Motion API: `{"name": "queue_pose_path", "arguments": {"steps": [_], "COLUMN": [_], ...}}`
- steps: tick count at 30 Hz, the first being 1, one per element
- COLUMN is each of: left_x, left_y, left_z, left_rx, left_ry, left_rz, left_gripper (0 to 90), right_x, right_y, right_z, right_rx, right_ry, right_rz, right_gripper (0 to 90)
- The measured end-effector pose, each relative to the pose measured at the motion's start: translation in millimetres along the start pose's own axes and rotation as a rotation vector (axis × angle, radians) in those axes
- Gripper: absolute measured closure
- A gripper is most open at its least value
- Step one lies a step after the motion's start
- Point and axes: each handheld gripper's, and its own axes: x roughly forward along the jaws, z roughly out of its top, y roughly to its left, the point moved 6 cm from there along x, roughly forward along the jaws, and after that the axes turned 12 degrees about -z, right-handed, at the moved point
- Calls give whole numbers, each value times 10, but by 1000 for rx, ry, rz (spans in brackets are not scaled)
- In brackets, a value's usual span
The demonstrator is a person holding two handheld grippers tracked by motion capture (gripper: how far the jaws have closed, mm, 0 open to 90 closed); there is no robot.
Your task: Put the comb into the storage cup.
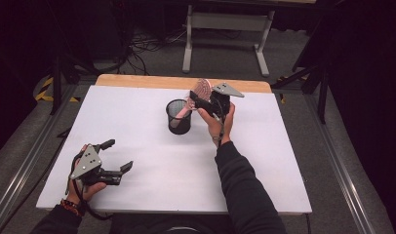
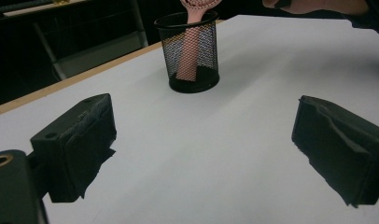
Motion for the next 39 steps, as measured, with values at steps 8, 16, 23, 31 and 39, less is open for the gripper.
{"name": "queue_pose_path", "arguments": {"steps": [8, 16, 23, 31, 39], "left_x": [9, 15, 23, 19, 27], "left_y": [-14, -14, -21, -11, -15], "left_z": [8, 1, -7, -11, -12], "left_rx": [4, 11, -1, 2, 4], "left_ry": [-4, 4, 7, 9, 9], "left_rz": [1, 3, 2, 4, 1], "left_gripper": [75, 75, 75, 76, 76], "right_x": [-20, -26, -33, -45, -87], "right_y": [-25, -16, -8, 0, 17], "right_z": [32, 53, 83, 105, 160], "right_rx": [-6, -58, -96, -97, -122], "right_ry": [-14, -10, -18, -24, -45], "right_rz": [-19, -29, -40, -43, -66], "right_gripper": [362, 332, 316, 286, 217]}}
